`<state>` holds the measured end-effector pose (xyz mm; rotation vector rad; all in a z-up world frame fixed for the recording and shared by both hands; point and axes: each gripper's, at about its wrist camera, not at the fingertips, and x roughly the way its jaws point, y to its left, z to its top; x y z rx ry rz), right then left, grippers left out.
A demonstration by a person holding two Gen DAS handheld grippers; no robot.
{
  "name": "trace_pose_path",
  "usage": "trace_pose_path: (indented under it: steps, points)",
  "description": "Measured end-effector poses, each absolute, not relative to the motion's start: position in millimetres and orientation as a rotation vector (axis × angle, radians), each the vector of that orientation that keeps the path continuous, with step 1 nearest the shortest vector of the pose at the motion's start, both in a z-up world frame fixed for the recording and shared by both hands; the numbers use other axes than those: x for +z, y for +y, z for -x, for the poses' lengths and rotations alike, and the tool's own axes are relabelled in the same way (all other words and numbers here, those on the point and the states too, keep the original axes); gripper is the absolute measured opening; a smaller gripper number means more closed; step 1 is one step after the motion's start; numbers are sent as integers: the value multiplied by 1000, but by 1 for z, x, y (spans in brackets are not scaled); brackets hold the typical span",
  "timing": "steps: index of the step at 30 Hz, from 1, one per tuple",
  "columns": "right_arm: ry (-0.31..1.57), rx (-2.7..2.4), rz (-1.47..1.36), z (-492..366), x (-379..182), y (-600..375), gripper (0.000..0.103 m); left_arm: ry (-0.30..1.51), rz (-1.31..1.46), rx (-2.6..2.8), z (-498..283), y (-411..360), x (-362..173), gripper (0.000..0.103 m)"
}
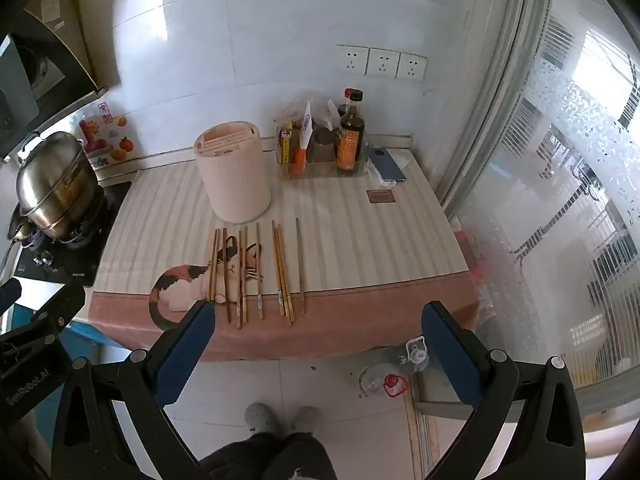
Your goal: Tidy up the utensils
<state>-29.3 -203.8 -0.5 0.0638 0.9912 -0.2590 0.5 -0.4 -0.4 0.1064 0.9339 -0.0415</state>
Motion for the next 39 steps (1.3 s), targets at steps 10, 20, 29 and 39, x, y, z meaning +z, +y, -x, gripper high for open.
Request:
trace_pose_path:
  steps: [10, 20, 29, 39]
  points:
    - [984, -259, -55, 31, 2, -197, 103, 925, -95, -41, -2, -2, -3, 103]
    - [980, -260, -44, 30, 5, -201, 103, 932, -91, -45, 0, 2, -4, 103]
    - [968, -260, -47, 31, 9, -202, 103, 920, -83, -45, 10, 2, 0, 103]
    - [956, -257, -48, 36, 13, -199, 103, 919, -76, -43, 15, 4, 4, 103]
